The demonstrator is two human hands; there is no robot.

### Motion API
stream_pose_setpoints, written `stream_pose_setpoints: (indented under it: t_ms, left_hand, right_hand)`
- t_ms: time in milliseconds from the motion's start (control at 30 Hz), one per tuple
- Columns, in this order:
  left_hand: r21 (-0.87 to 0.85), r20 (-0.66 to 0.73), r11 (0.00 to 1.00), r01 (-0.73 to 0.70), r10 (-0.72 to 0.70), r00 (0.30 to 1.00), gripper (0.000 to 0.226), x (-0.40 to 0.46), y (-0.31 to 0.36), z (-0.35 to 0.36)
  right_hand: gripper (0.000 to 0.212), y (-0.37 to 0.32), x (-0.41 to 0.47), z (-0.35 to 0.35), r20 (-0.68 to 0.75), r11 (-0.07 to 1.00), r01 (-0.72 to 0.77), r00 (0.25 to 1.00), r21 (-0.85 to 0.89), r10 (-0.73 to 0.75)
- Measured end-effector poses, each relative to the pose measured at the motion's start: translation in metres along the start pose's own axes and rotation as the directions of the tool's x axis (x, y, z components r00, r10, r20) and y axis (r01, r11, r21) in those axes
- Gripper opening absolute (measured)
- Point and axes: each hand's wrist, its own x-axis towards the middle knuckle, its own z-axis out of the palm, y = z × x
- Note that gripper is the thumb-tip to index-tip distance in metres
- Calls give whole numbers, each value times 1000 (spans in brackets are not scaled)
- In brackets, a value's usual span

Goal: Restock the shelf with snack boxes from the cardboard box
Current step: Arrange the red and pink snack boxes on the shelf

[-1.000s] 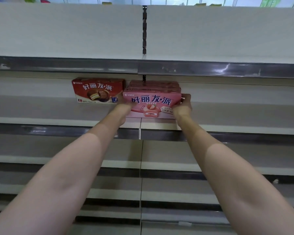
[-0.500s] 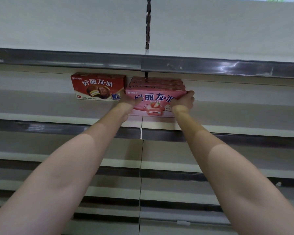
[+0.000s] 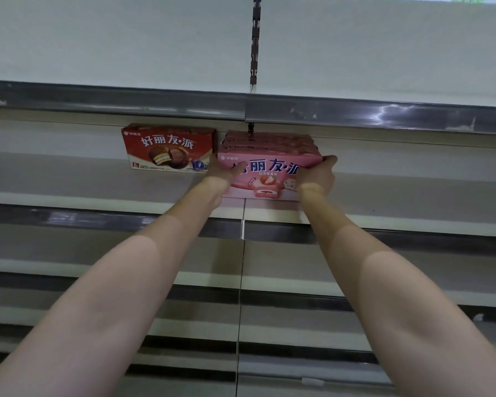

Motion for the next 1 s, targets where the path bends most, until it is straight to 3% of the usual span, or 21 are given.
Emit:
stream_pose_setpoints:
  t_ms: [333, 467, 567, 633, 700, 733, 867, 933, 1000]
  left_hand:
    - [5, -69, 999, -47, 47, 996, 85, 8, -3, 15]
    - [102, -83, 994, -26, 34, 996, 94, 6, -1, 10]
    - [203, -69, 979, 34, -20, 997, 94, 0, 2, 0]
    - [173, -80, 985, 20, -6, 997, 63, -9, 5, -8]
    - [130, -123, 991, -25, 41, 992, 27, -17, 5, -19]
    - [112, -148, 993, -34, 50, 988, 21, -20, 3, -25]
    - [22, -212, 999, -41, 45, 976, 5, -43, -1, -65]
    - [13, -239, 999, -40, 42, 970, 18, -60, -6, -93]
    - [-14, -284, 999, -48, 42, 958, 16, -81, -15, -127]
  right_hand:
    - [36, -4, -1, -4, 74, 988, 15, 997, -154, -4]
    - [60, -1, -8, -16, 71, 952, -76, 992, -297, 101]
    - [71, -6, -21, -17, 7, 981, -98, 995, -170, 101]
    - [60, -12, -33, -10, 47, 997, -60, 997, -57, 63]
    - [38, -20, -49, 2, 176, 1000, -6, 984, 26, 1]
    - [25, -24, -59, 9, 254, 998, 30, 966, 52, -42]
    - [11, -46, -105, 34, 401, 965, 245, 878, 90, -260]
    - [8, -55, -132, 46, 456, 936, 306, 817, 175, -352]
    - [11, -62, -162, 61, 505, 890, 367, 734, 269, -455]
